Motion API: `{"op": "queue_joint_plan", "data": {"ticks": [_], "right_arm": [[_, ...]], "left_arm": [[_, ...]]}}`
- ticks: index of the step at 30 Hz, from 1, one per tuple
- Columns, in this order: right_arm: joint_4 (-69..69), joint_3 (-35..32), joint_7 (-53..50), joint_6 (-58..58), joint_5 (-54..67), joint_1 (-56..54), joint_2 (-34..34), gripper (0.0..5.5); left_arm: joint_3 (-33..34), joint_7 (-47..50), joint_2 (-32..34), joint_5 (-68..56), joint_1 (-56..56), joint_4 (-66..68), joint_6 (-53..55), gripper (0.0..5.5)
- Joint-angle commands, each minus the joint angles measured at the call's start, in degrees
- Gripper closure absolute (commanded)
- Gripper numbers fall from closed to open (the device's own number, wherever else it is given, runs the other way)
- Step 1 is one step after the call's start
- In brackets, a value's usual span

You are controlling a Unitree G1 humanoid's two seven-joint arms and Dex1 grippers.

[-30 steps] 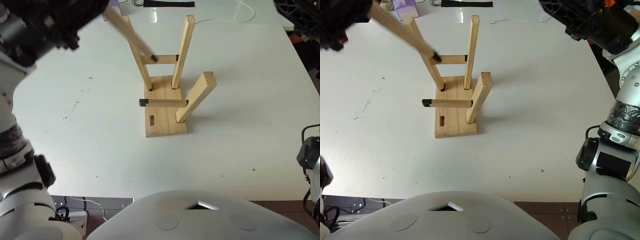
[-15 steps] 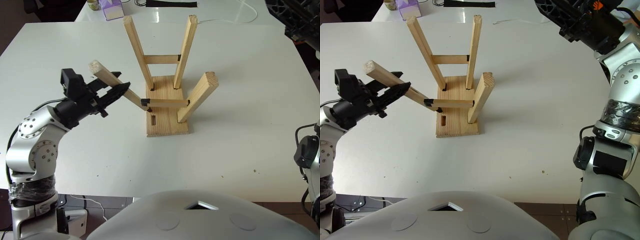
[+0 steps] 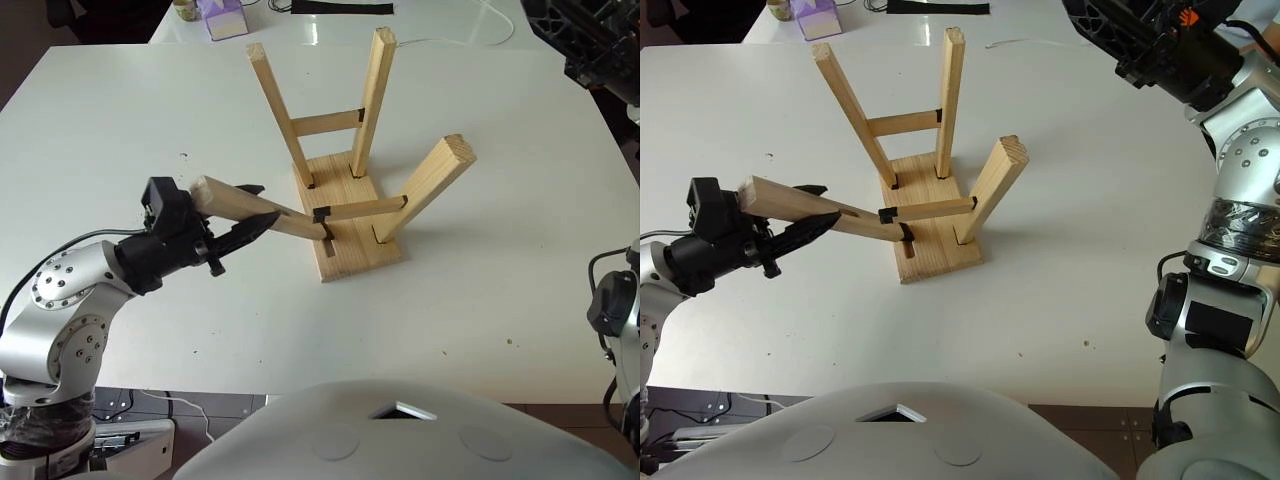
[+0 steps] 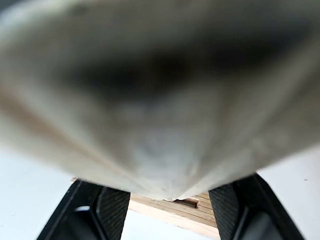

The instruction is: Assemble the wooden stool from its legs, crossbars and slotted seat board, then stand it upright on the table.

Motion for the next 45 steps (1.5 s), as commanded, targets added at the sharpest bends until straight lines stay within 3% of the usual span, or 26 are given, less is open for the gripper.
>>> {"op": "queue_joint_plan", "data": {"ticks": [1,7,19,45], "right_arm": [[-3.59,-1.15,-1.51,-0.19,0.53,2.97,0.65,2.4],[-6.59,-1.98,-3.62,0.08,1.42,5.69,1.43,2.4],[-13.98,-5.11,-8.97,-0.64,3.08,12.94,4.15,2.4],[-20.5,-5.54,-14.8,-0.54,6.28,18.33,6.52,2.4]], "left_arm": [[1.15,1.67,1.82,-3.1,-2.56,-1.76,2.88,3.46],[-0.47,3.79,2.53,-3.52,-4.67,-3.97,4.48,3.46],[-1.06,-3.79,10.28,-1.7,-11.21,3.45,5.37,3.46],[-8.47,-8.49,10.92,3.15,-17.35,8.75,3.61,3.46]]}}
